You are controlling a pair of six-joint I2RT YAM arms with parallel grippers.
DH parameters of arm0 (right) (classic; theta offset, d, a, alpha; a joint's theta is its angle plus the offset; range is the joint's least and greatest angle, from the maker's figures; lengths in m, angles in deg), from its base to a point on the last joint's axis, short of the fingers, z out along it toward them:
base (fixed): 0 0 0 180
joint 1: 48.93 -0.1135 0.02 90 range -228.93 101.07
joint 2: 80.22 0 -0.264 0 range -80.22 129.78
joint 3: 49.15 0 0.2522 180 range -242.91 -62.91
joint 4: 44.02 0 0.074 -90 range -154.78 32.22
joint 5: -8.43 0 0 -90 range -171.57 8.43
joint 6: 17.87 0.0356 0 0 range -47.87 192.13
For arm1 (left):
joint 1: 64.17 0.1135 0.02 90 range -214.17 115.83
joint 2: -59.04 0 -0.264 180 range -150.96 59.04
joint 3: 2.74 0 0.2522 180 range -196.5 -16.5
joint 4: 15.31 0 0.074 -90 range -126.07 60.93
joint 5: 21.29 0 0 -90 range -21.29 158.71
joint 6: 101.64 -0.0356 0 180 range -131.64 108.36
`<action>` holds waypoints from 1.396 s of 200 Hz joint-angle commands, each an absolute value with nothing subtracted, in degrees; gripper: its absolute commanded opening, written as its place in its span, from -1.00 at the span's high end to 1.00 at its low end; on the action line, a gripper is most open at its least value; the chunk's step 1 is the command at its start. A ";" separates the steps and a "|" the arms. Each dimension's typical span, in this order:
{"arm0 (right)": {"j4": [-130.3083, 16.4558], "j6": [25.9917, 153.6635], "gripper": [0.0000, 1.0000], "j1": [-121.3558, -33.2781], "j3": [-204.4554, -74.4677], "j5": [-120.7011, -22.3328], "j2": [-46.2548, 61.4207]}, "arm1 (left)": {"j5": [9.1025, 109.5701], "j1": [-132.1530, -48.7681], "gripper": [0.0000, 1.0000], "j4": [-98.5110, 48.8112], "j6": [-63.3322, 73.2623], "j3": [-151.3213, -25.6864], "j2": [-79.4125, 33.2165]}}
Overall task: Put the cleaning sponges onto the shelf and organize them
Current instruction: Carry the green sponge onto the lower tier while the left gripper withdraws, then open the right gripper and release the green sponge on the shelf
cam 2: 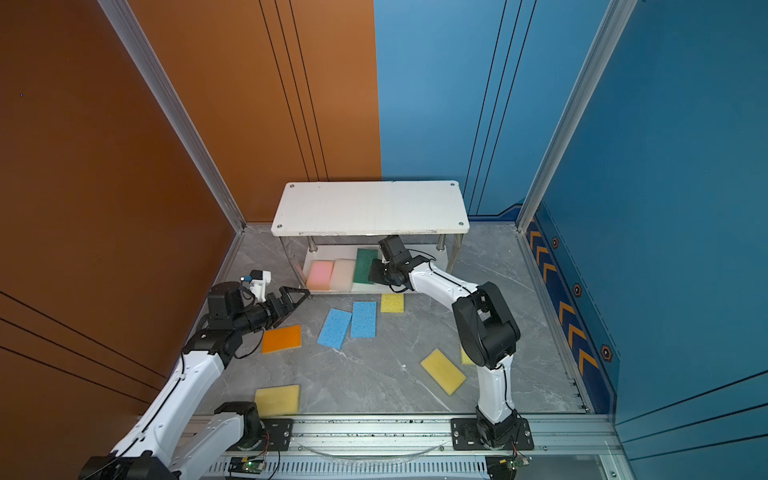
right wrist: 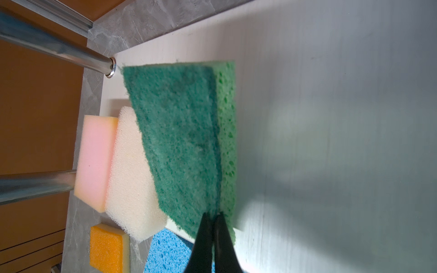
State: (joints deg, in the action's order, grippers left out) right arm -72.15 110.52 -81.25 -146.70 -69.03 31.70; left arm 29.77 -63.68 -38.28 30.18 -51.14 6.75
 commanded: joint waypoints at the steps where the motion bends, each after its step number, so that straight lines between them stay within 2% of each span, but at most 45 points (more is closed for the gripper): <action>1: -74.67 109.83 1.00 -80.83 -147.55 -67.30 30.77 | 28.50 -63.13 -0.97 -37.16 30.37 -50.28 6.70; 130: -78.06 109.75 1.00 -81.01 -148.16 -64.48 30.18 | 28.19 -63.08 -0.97 -37.02 30.90 -49.84 7.39; 158: -78.37 109.53 0.58 -80.93 -148.22 -64.93 30.20 | 28.10 -63.12 -0.97 -36.98 30.99 -49.63 7.63; 179: -78.44 109.20 0.37 -80.96 -147.99 -65.62 29.84 | 28.10 -63.12 -0.97 -36.99 30.99 -49.39 7.84; 232: -78.13 108.14 0.09 -80.85 -146.87 -67.39 28.23 | 28.10 -63.12 -0.97 -37.04 31.24 -48.94 8.62; 279: -68.78 108.72 -0.24 -80.07 -142.97 -67.52 27.93 | 28.10 -63.12 -0.97 -39.09 30.34 -49.06 9.42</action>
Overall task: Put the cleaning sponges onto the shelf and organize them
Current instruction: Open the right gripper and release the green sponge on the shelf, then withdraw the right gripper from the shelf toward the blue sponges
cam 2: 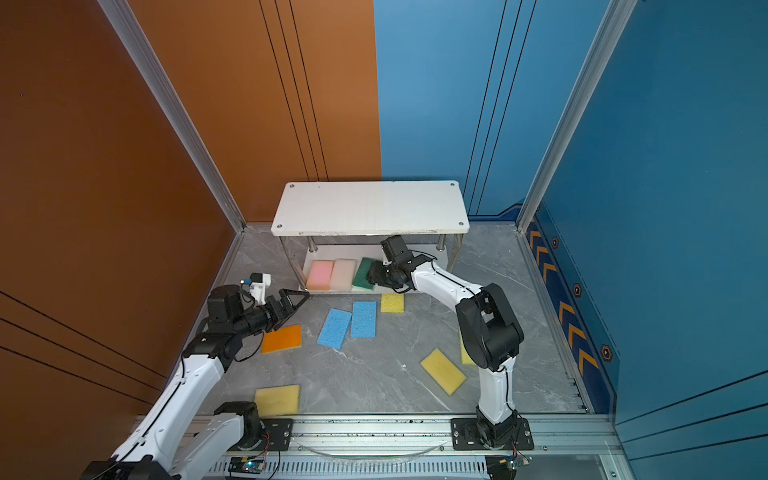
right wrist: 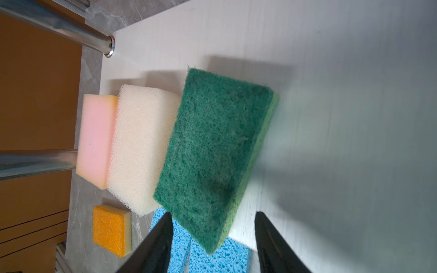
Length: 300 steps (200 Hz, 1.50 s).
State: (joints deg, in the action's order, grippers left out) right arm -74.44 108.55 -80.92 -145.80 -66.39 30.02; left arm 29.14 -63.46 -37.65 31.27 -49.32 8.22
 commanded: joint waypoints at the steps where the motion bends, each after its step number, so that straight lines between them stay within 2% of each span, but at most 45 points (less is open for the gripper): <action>1: -68.51 108.75 -0.25 -80.06 -142.84 -67.56 27.91 | 28.10 -63.07 -0.97 -39.18 30.31 -49.00 9.45; 36: -61.32 110.06 -0.39 -78.78 -140.05 -65.97 28.45 | 28.37 -62.98 -0.97 -41.37 29.67 -48.94 9.98; 131: -46.80 117.16 -0.45 -75.92 -137.82 -58.36 33.58 | 27.98 -62.76 -0.98 -42.32 29.67 -49.18 9.65; 300: -48.20 117.22 -0.46 -76.63 -142.10 -55.32 38.25 | 27.55 -61.41 -0.98 -45.67 28.62 -48.46 12.50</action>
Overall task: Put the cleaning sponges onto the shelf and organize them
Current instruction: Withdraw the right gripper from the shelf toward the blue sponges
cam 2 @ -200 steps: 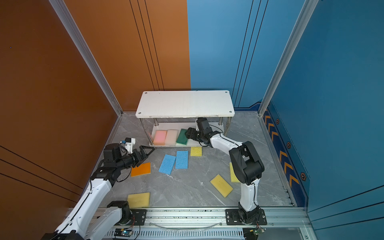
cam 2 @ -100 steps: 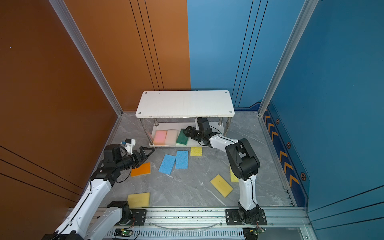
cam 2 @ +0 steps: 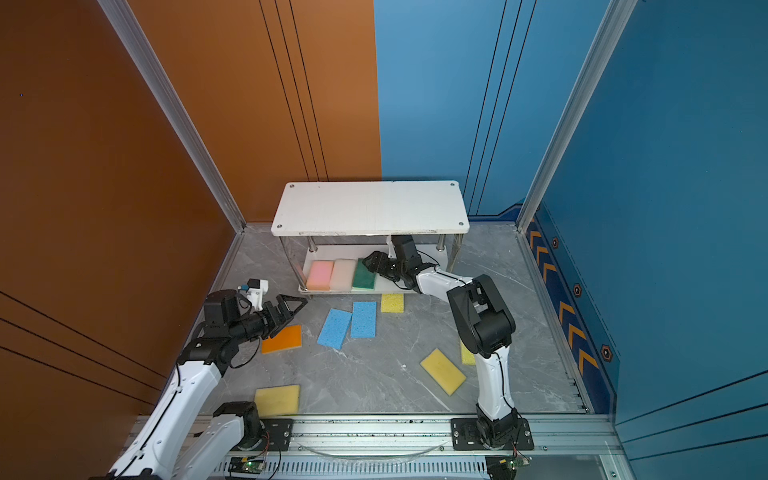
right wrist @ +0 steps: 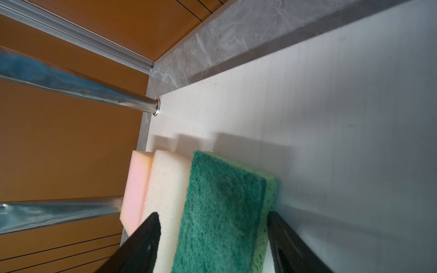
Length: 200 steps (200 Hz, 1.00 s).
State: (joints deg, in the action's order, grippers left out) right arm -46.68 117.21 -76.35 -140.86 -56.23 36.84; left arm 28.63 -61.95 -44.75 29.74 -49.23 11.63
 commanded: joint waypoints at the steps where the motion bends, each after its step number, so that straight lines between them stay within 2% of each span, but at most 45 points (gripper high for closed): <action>1: -48.20 117.22 -0.45 -76.63 -142.14 -55.26 38.25 | 27.56 -61.39 -0.98 -45.68 28.62 -48.39 12.52; 55: -49.60 116.07 -0.46 -76.49 -142.51 -54.00 38.18 | 27.57 -61.31 -0.98 -46.03 28.79 -48.15 13.28; 138: -57.92 107.82 -0.46 -77.52 -134.71 -65.10 25.22 | 28.32 -61.77 -0.98 -45.97 28.66 -47.20 14.03; 182: -71.34 103.69 -0.44 -81.82 -129.68 -72.52 15.19 | 33.38 -68.56 -0.99 -46.13 27.44 -46.17 12.84; 200: -76.22 104.13 -0.39 -84.04 -127.95 -72.06 13.61 | 36.29 -72.22 -0.99 -46.16 26.91 -46.41 11.03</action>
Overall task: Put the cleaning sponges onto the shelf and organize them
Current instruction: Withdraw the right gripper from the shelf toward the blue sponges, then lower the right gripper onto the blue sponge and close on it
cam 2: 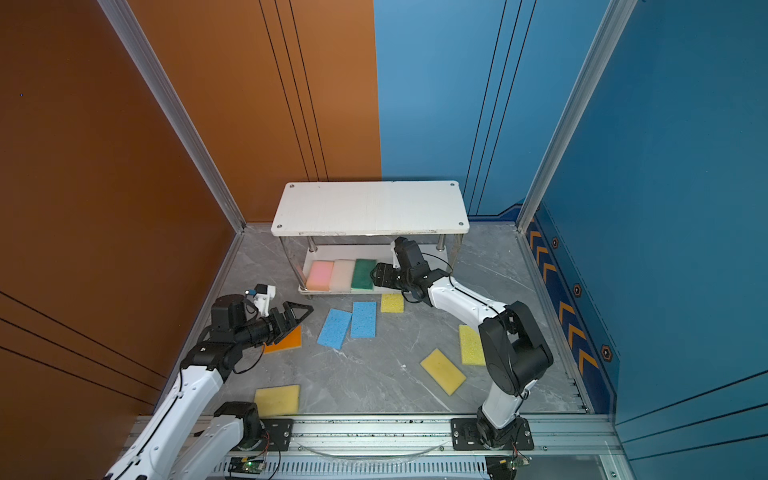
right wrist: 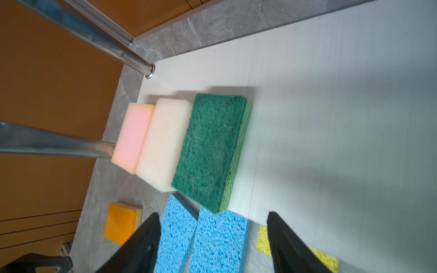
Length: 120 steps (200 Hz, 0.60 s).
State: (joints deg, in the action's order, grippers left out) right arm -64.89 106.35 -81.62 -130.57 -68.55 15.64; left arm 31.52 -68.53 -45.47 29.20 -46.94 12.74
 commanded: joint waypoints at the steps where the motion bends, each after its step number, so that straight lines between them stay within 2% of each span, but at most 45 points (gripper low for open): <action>1: -76.36 104.21 -0.40 -84.24 -127.82 -72.03 13.58 | 36.46 -72.41 -0.99 -46.19 26.93 -46.44 10.91; 53: -79.14 106.01 -0.26 -93.71 -126.74 -73.12 16.87 | 37.72 -75.34 -0.99 -43.26 27.82 -45.70 8.58; 80: -79.13 106.31 -0.14 -95.37 -129.79 -73.26 21.79 | 36.82 -75.24 -0.99 -43.01 28.45 -45.29 9.28; 120: -80.06 106.63 -0.11 -95.13 -130.42 -75.37 23.75 | 36.53 -73.72 -0.99 -44.53 28.02 -44.92 10.36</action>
